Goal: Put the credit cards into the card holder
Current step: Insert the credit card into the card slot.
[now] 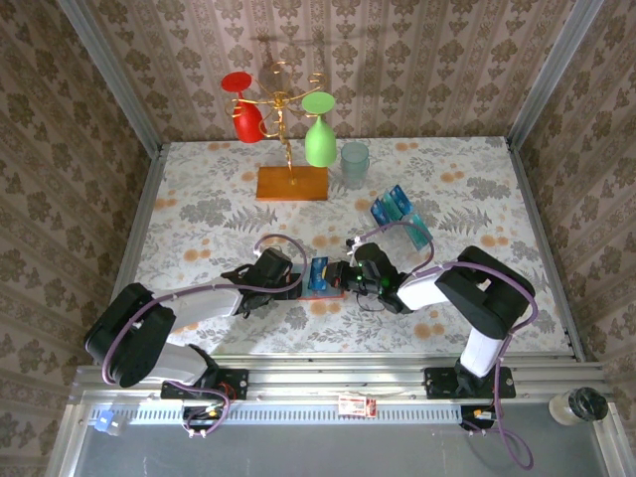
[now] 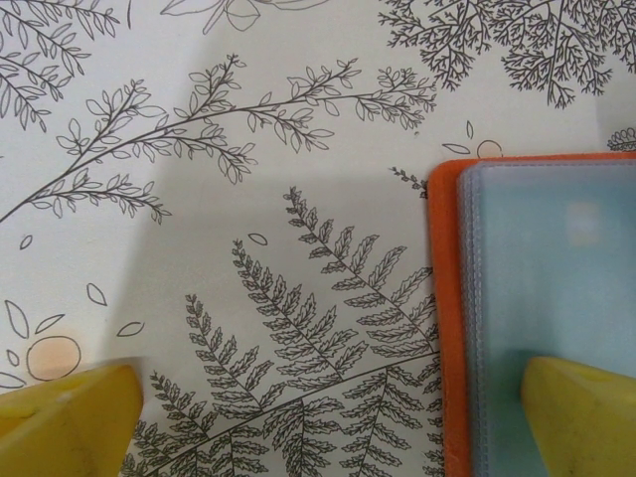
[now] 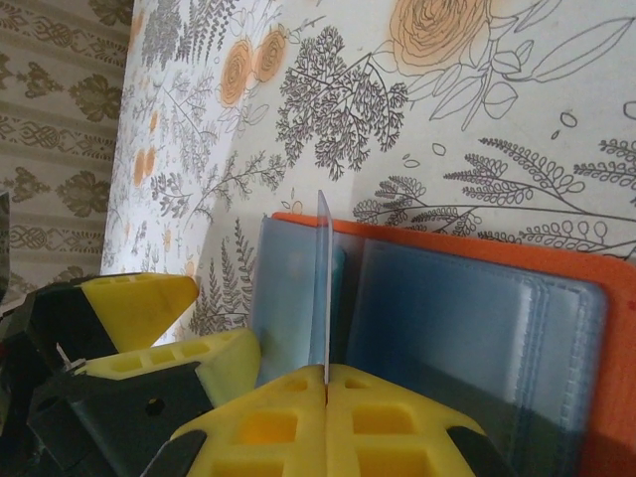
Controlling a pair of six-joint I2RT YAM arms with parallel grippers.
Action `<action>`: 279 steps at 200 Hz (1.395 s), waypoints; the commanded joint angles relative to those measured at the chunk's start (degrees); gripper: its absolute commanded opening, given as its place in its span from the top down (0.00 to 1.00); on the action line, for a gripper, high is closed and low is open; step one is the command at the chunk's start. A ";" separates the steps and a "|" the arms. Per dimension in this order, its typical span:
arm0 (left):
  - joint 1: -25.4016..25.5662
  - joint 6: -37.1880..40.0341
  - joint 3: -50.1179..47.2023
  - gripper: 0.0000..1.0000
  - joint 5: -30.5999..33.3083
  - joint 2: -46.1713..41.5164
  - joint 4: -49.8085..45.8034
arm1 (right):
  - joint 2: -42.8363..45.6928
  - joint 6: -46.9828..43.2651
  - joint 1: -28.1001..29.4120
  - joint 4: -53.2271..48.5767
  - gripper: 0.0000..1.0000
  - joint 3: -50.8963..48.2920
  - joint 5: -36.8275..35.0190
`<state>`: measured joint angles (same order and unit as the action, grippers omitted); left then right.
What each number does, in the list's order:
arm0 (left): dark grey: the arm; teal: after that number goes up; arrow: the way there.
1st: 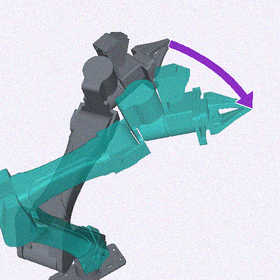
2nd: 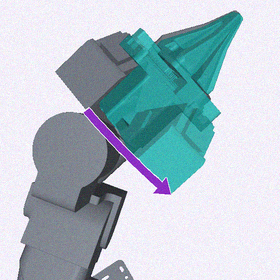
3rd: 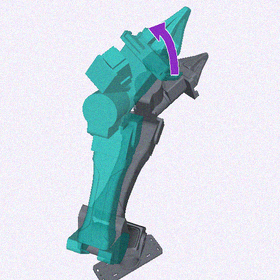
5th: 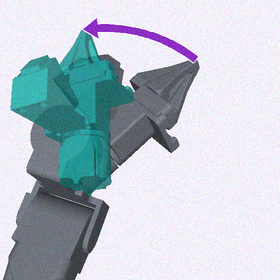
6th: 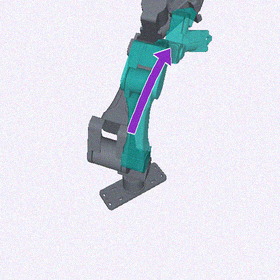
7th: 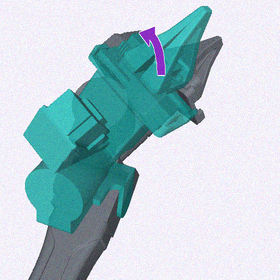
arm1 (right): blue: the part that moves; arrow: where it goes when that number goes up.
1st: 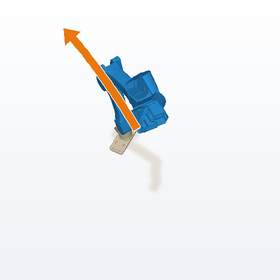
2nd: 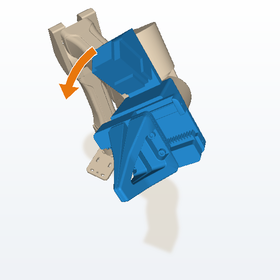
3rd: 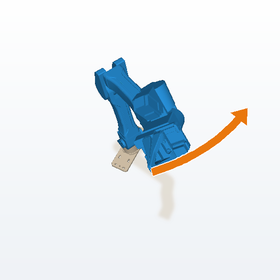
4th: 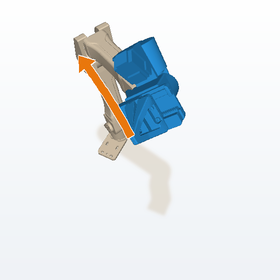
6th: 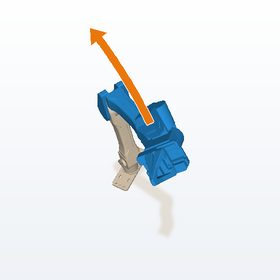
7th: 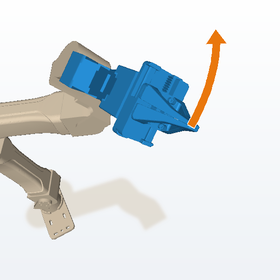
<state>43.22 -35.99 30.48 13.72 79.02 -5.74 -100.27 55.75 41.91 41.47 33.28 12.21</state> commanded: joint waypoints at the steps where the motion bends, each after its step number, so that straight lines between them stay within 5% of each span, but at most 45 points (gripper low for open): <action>1: 0.28 -0.84 -1.49 0.00 0.67 -0.54 -2.39 | -1.26 0.55 0.69 0.65 1.00 -1.19 -1.89; 85: 0.28 -0.74 -1.56 0.00 0.70 -0.98 -2.35 | 1.70 0.83 0.85 0.41 1.00 -4.21 -7.10; 279: 0.37 -0.76 -1.65 0.00 0.56 -0.54 -2.18 | 1.52 -1.96 -2.73 -1.04 1.00 3.17 -2.38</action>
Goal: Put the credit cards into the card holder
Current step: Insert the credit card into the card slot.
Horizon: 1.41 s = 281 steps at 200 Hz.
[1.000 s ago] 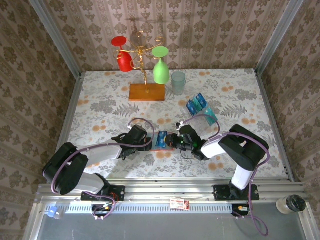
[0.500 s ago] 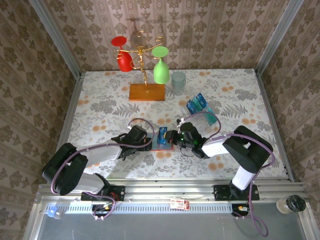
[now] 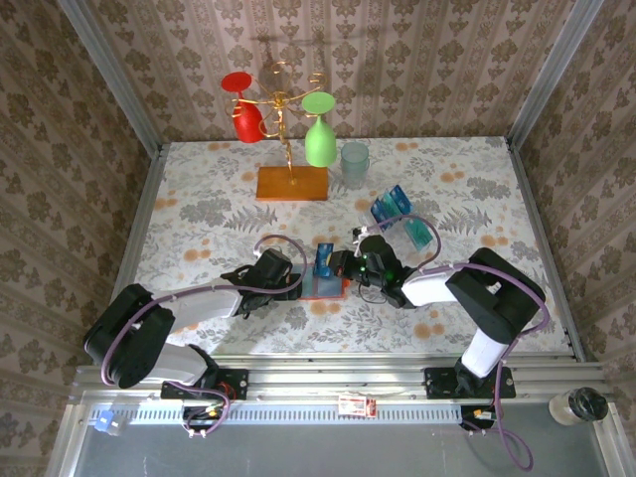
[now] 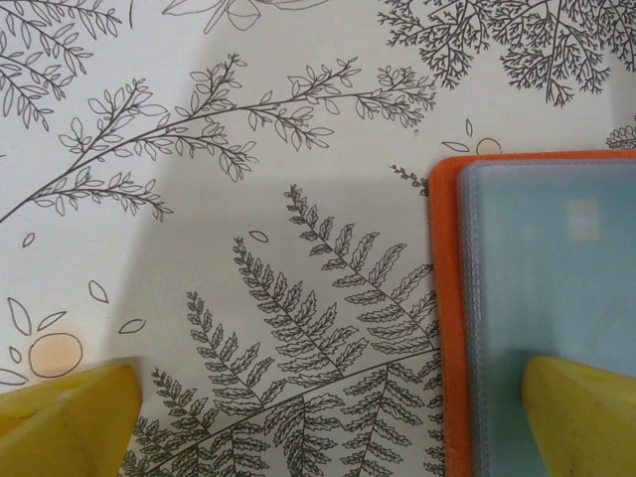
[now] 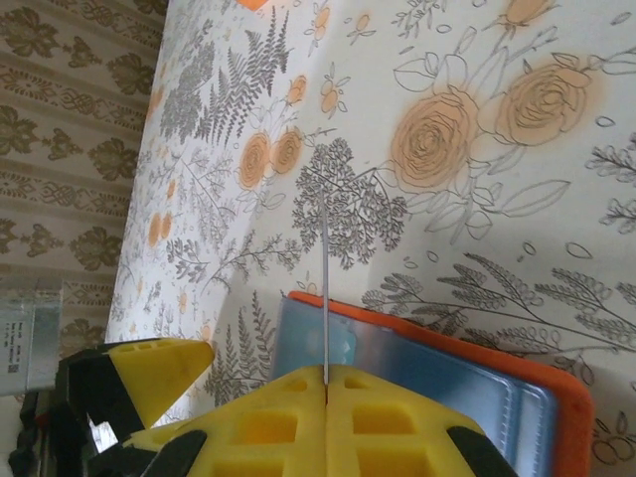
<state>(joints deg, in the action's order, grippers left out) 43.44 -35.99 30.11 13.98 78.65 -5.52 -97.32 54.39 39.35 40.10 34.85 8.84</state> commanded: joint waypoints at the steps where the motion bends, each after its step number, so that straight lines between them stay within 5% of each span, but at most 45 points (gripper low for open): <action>1: 0.15 -0.75 -1.28 0.00 0.32 -0.17 -2.40 | -1.45 -0.56 -0.17 0.33 1.00 1.61 0.99; 281: 0.22 -1.01 -1.90 0.00 0.42 -0.21 -1.77 | -6.44 2.52 3.54 5.23 1.00 -3.64 0.86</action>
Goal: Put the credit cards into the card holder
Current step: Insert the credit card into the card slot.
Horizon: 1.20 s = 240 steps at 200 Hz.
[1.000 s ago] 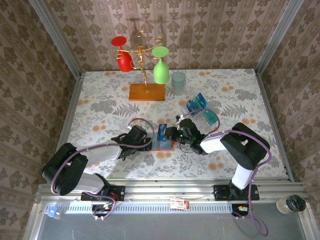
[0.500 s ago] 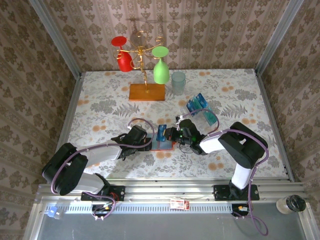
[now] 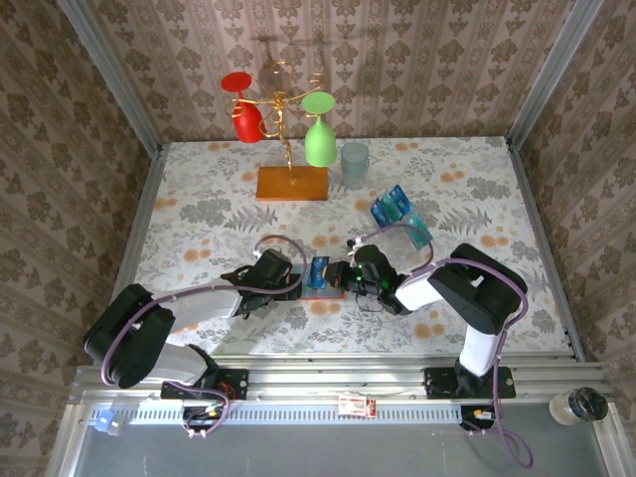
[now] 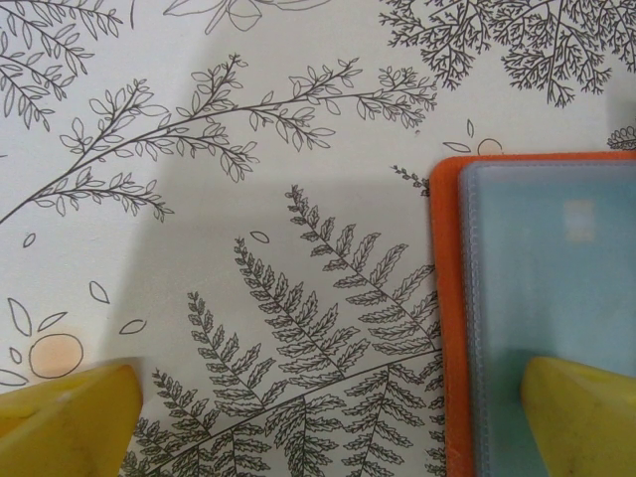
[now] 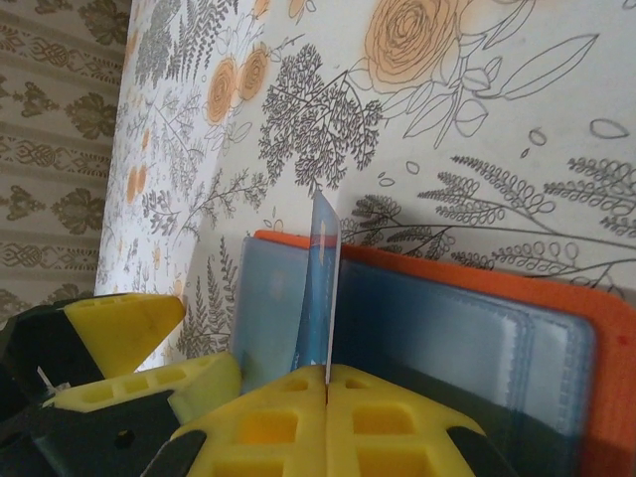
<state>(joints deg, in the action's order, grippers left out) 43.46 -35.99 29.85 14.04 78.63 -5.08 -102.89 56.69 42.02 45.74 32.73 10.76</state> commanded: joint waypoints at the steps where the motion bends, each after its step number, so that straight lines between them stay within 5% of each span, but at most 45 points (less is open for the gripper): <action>1: 0.21 -1.01 -1.63 0.00 0.36 -0.21 -2.21 | -0.80 0.20 0.87 -0.40 1.00 -1.57 -1.13; 240: 0.22 -1.01 -1.55 0.00 0.45 -0.19 -2.13 | 1.85 1.79 2.59 -6.59 1.00 -4.48 -0.53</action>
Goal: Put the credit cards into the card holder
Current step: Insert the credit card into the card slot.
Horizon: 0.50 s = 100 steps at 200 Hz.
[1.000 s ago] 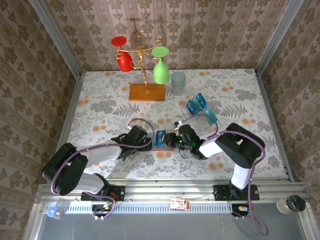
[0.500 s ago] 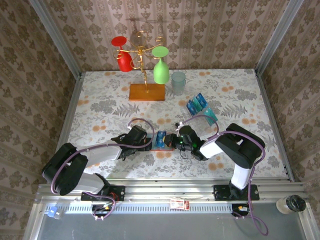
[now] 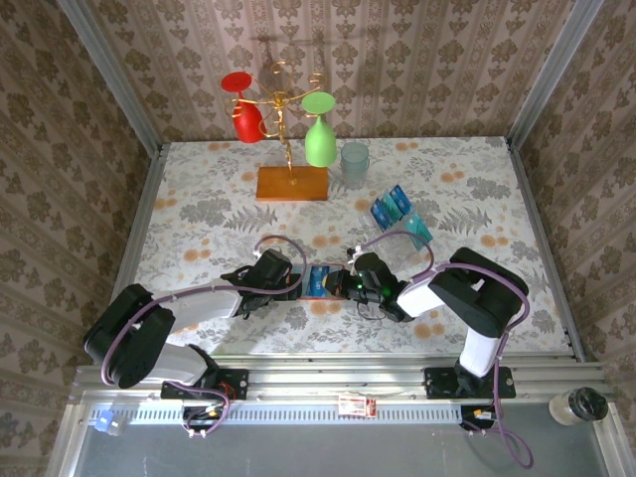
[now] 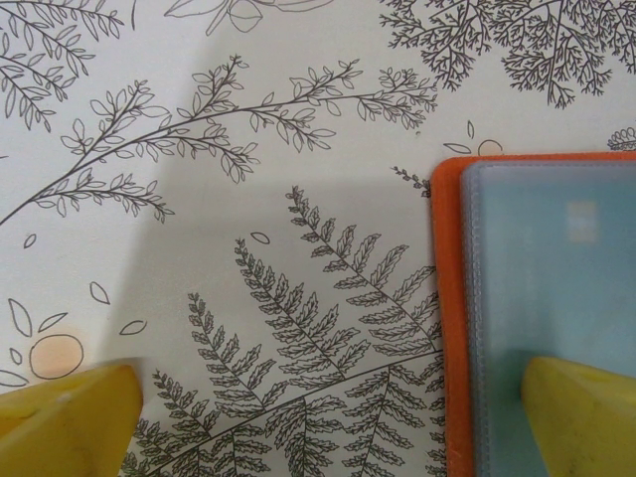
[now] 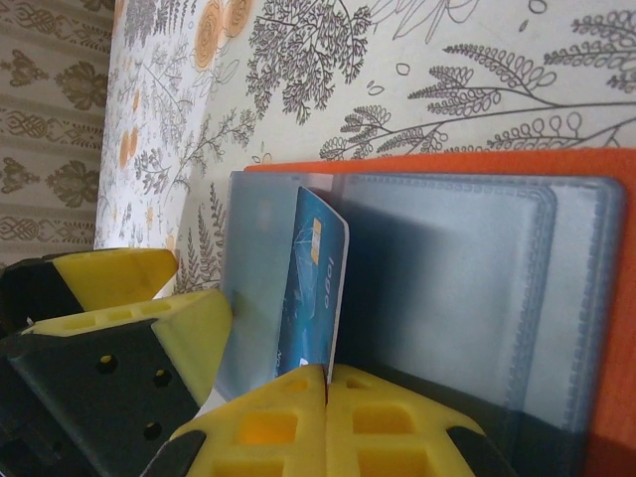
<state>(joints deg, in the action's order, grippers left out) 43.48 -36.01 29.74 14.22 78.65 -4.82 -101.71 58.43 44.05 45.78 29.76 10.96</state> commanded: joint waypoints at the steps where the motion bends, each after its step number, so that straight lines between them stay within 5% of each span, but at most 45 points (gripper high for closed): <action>1: 0.20 -0.95 -1.44 0.00 0.32 -0.19 -2.39 | 0.70 0.03 0.53 -6.70 1.00 -1.53 -0.74; 100: 0.17 -1.08 -1.52 0.00 0.38 -0.26 -2.48 | -0.24 0.52 0.64 -12.84 1.00 1.17 0.72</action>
<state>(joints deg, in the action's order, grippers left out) 43.48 -36.01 29.74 14.24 78.63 -4.82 -100.86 58.96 44.10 41.36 30.76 10.98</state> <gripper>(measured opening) 0.999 0.044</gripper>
